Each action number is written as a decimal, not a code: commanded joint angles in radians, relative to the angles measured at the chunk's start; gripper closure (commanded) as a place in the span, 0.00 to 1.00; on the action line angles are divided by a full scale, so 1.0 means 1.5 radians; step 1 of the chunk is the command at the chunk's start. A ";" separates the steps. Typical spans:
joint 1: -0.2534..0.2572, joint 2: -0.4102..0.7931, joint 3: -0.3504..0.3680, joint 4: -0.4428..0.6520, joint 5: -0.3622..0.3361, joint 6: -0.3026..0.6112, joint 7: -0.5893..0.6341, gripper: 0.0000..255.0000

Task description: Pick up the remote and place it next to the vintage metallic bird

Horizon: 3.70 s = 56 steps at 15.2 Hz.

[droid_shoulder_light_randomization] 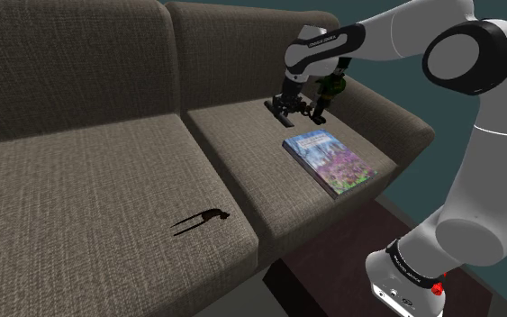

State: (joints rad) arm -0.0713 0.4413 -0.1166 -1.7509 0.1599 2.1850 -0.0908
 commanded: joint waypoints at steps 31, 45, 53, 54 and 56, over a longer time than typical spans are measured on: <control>0.153 -0.176 0.073 -0.109 -0.046 -0.046 0.250 1.00; 0.279 -0.159 0.156 -0.087 -0.074 -0.036 0.471 1.00; 0.334 -0.113 0.183 -0.043 -0.094 -0.030 0.561 1.00; 0.334 -0.110 0.183 -0.048 -0.095 -0.023 0.561 1.00; 0.334 -0.103 0.183 -0.056 -0.096 -0.007 0.561 1.00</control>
State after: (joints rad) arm 0.4299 0.2793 0.1582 -1.8312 0.0177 2.1625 0.7497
